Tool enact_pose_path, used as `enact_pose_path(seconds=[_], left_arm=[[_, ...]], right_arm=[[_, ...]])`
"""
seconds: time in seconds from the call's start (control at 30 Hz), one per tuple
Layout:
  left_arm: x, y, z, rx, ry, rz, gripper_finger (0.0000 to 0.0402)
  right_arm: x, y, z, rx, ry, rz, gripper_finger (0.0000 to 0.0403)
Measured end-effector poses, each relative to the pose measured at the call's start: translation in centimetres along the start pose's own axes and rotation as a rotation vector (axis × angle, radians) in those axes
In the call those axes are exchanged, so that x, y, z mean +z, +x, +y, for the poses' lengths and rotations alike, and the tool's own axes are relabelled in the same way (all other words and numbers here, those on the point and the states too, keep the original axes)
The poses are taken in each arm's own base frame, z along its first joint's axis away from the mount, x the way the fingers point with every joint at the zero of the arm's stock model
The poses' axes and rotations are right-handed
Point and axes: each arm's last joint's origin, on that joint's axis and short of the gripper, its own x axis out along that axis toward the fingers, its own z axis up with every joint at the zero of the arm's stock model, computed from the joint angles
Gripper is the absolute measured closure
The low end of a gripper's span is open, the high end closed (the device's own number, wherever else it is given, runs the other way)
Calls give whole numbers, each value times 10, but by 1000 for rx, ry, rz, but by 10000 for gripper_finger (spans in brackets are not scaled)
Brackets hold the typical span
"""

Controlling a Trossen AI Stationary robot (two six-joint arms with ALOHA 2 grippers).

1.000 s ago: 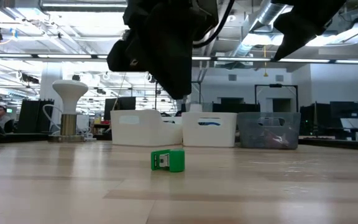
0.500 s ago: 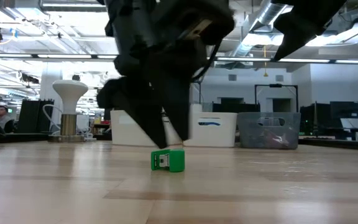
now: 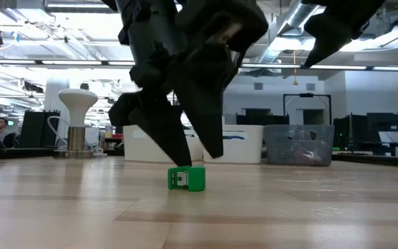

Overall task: Pick and place Stapler, Stapler remover, tape
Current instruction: Put the green stapler into the left white bin

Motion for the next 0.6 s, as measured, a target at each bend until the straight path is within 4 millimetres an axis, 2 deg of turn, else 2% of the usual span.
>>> enact_pose_path(seconds=[0.13,0.37,0.6], left_arm=[[-3,11,3,22,-7,18,212],[-3,14,2,16,-24,34,215],[-3,15,3,21,-24,36,246]], right_arm=[[0,0,0,0,1,0,403],[0,0,0,1,1,0,403],[0,0,0,0,0,0,403]])
